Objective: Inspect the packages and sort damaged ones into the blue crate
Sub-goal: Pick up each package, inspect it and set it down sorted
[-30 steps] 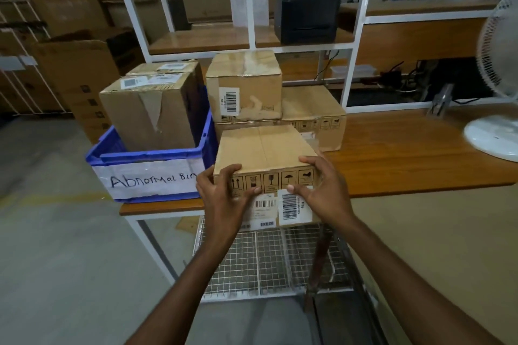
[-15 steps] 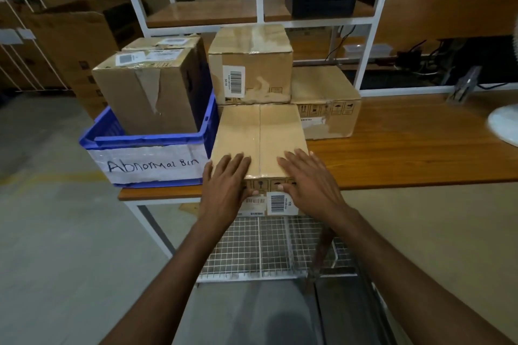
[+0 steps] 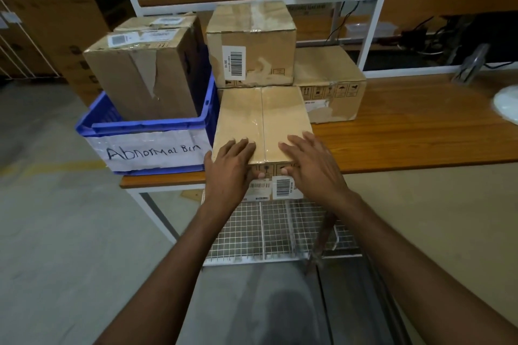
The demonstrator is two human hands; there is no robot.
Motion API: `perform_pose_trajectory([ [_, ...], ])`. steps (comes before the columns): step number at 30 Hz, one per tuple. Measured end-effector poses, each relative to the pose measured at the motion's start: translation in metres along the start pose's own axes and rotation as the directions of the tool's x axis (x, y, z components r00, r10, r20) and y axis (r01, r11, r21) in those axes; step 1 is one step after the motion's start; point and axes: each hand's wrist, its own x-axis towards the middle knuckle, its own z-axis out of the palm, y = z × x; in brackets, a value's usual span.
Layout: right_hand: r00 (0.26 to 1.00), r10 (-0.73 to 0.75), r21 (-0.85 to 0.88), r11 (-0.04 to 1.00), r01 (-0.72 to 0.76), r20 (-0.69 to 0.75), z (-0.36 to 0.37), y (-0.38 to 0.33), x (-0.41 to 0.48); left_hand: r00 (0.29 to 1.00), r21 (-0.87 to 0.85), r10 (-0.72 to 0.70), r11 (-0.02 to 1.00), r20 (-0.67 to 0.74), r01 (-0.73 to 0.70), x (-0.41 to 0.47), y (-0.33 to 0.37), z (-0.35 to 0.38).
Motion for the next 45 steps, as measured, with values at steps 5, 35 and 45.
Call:
perform_pose_trajectory([
  [5, 0.950, 0.294, 0.257, 0.931, -0.260, -0.107, 0.017, -0.006, -0.032, 0.956, -0.414, -0.244, 0.896, -0.161, 0.159, -0.038, -0.006, 0.023],
  [35, 0.956, 0.021, 0.150, 0.986, -0.067, 0.293, -0.142, -0.033, 0.005, 0.969, -0.136, 0.101, 0.988, 0.225, -0.072, 0.012, 0.005, -0.138],
  [45, 0.989, -0.106, -0.254, 0.964, 0.078, -0.100, -0.100, -0.063, 0.006, 0.972, 0.146, 0.213, 0.969, -0.097, -0.198, 0.010, 0.023, -0.111],
])
